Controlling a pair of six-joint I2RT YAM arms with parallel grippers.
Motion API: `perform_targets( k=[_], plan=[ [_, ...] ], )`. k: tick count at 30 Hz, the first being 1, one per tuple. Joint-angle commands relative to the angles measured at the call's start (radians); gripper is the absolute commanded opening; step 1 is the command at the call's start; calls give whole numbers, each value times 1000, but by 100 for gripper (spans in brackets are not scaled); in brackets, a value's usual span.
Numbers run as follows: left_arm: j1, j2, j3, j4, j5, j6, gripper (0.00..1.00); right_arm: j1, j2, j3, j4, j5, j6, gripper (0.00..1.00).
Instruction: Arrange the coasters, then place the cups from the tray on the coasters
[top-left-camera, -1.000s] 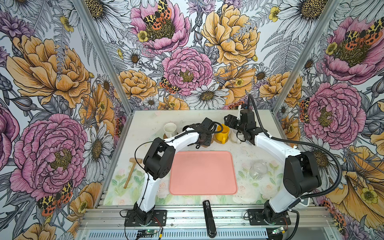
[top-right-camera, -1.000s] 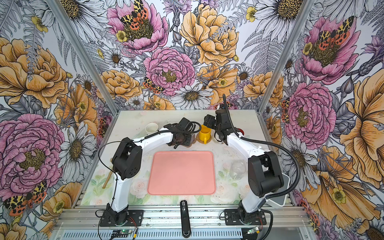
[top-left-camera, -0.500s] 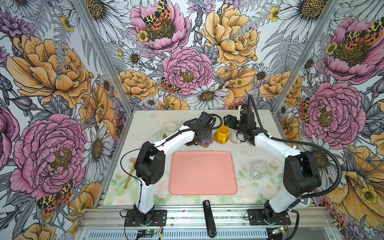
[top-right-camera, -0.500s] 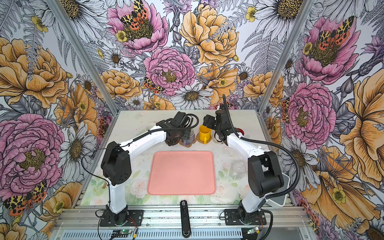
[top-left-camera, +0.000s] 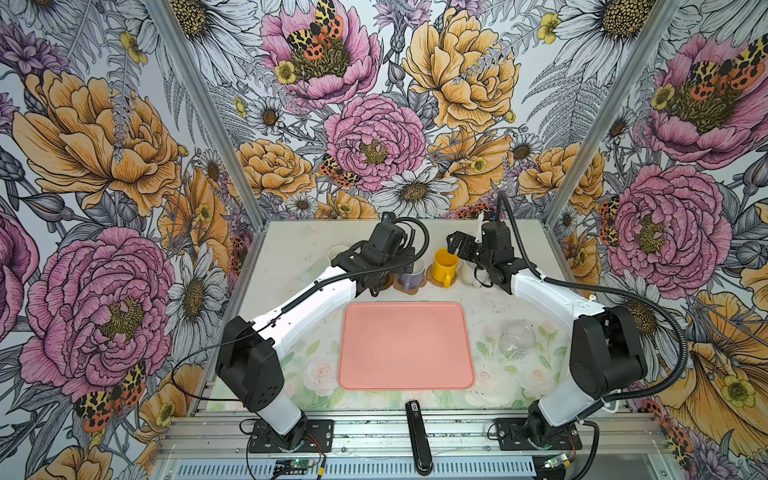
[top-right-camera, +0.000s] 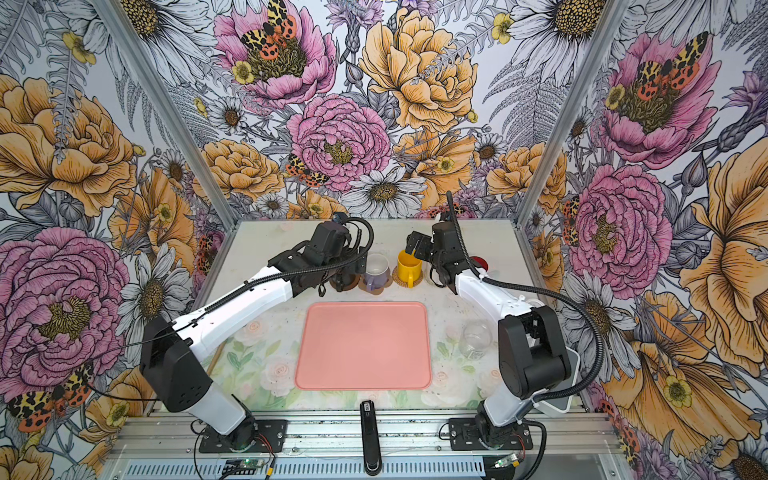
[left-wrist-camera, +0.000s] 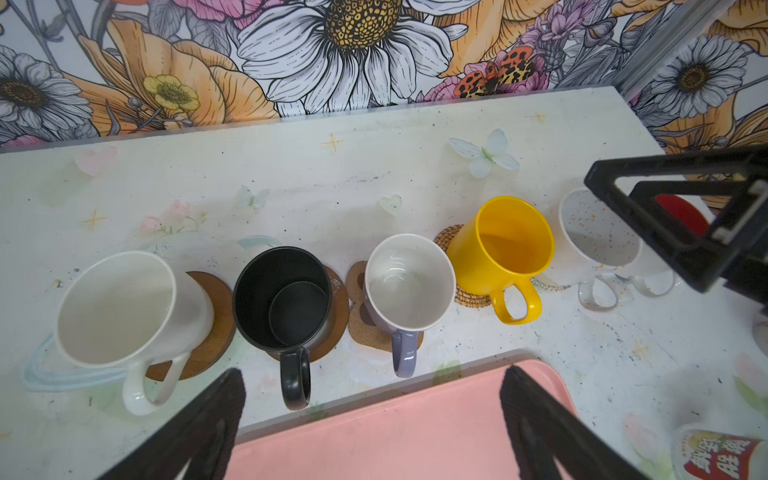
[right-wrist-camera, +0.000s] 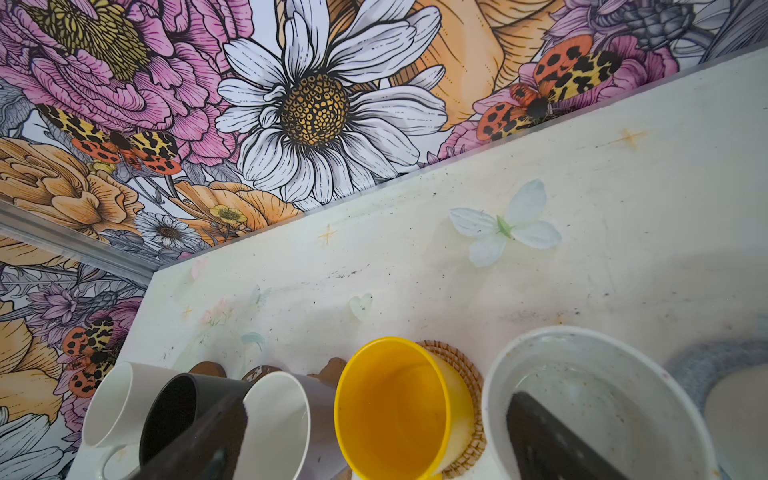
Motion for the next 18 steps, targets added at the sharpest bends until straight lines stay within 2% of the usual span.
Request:
perform_targets(
  k=[1, 6, 12, 18],
  plan=[
    [34, -64, -64, 81, -68, 37, 99, -6, -94, -20, -3, 45, -65, 100],
    [79, -202, -210, 153, -166, 90, 99, -4, -244, -130, -20, 152, -166, 100],
    [193, -388, -440, 313, -145, 121, 99, -4, -411, -278, -19, 252, -274, 99],
    [311, -458, -582, 377, -130, 110, 99, -5, -499, -405, -6, 301, -377, 99]
  ],
)
